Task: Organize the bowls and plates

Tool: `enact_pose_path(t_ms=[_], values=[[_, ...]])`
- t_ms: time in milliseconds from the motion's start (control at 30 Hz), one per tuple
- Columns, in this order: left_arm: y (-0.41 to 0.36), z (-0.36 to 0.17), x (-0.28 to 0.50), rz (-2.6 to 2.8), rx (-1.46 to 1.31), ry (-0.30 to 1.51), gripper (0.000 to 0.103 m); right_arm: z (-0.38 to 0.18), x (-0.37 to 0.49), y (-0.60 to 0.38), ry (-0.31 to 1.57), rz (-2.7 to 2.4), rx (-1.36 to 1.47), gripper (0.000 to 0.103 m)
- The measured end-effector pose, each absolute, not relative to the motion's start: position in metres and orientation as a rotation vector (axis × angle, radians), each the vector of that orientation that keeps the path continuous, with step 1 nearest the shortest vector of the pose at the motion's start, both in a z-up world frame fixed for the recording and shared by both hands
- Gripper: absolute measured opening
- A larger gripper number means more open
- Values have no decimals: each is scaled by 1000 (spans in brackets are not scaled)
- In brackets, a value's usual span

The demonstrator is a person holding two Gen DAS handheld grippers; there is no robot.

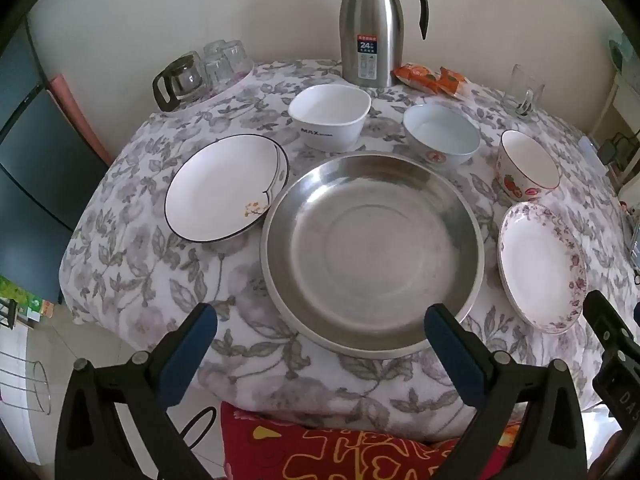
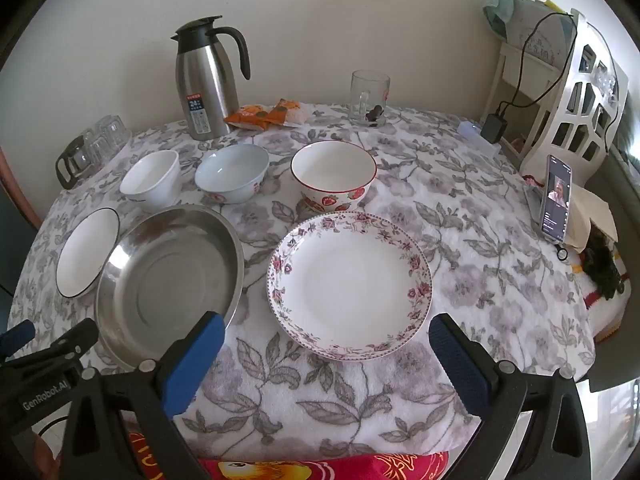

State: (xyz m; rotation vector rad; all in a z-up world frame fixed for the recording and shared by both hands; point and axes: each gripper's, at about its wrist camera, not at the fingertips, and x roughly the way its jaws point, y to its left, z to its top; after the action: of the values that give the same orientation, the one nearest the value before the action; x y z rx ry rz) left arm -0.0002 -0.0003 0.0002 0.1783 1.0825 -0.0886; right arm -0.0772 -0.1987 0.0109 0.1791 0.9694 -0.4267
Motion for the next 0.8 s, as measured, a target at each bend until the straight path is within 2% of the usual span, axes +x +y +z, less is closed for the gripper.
enact_pose_path(t_ms=[800], values=[[2,-7,1,-100,158,1111,103,11,-77,-199,968,-426,179,103]])
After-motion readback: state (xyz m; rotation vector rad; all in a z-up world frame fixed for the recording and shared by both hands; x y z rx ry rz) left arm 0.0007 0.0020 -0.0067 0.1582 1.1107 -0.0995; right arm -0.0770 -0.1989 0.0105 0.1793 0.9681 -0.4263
